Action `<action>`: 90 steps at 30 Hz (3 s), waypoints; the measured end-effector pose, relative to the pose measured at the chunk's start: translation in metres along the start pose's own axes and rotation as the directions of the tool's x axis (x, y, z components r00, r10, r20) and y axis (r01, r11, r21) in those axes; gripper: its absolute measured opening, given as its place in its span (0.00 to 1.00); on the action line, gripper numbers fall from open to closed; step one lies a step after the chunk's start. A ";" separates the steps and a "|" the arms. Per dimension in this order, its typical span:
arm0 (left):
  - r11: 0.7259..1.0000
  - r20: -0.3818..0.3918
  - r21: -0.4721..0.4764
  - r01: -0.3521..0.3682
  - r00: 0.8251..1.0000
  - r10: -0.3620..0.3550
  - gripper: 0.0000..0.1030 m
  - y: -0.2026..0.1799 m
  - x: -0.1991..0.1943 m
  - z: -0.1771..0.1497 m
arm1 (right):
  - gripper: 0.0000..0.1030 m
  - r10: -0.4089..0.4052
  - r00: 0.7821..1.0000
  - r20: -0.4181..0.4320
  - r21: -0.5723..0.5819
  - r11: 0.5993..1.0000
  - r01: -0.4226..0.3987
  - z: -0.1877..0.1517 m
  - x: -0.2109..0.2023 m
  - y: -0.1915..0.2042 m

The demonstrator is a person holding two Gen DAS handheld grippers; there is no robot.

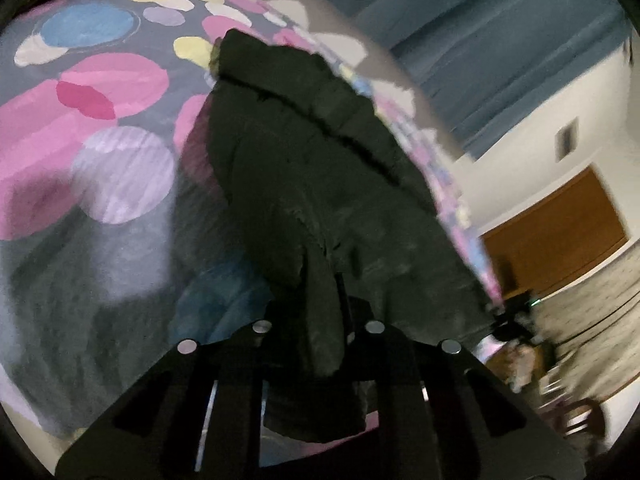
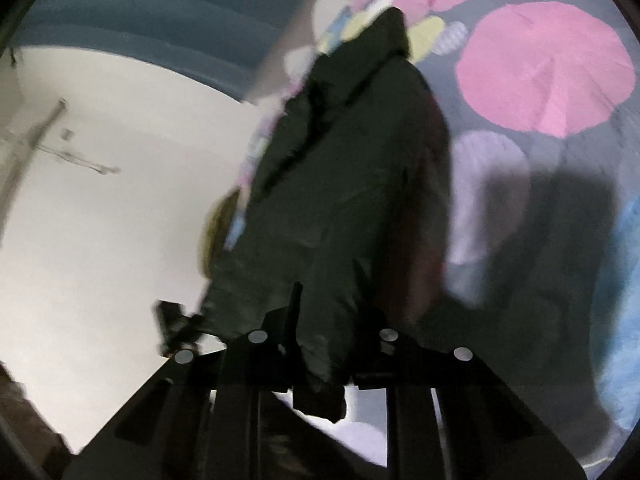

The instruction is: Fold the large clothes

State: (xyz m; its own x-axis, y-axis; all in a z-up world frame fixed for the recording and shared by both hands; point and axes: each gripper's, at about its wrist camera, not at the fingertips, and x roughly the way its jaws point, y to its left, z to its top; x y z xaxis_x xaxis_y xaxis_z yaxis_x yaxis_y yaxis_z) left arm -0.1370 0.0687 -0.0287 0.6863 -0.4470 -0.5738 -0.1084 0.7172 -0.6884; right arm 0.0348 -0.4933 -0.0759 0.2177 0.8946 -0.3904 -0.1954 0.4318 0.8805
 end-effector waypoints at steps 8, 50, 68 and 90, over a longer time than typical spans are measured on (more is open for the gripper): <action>0.978 0.121 -0.127 0.167 0.981 -0.152 0.11 -0.008 -0.011 0.057 | 0.16 0.109 0.992 0.061 -0.021 0.994 -0.108 0.047 0.003 0.031; 0.993 0.257 -0.035 0.115 0.961 -0.102 0.73 0.062 0.033 0.184 | 0.57 -0.049 0.983 0.175 0.118 0.993 0.028 0.190 0.050 -0.051; 0.915 0.133 0.391 -0.101 0.990 0.052 0.77 0.037 0.092 0.190 | 0.77 -0.353 0.925 0.140 -0.515 0.772 0.373 0.202 0.089 0.019; 0.887 0.093 0.434 -0.158 0.987 0.130 0.17 0.011 0.123 0.205 | 0.19 -0.337 0.923 0.183 -0.516 0.767 0.382 0.199 0.104 0.033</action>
State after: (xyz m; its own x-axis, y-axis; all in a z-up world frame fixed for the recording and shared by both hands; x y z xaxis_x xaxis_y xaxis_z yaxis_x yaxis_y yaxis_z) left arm 0.0935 0.1316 -0.0157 0.7303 -0.2978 -0.6148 0.1074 0.9388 -0.3272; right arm 0.2411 -0.4085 -0.0338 0.4419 0.6592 -0.6084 -0.5599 0.7326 0.3871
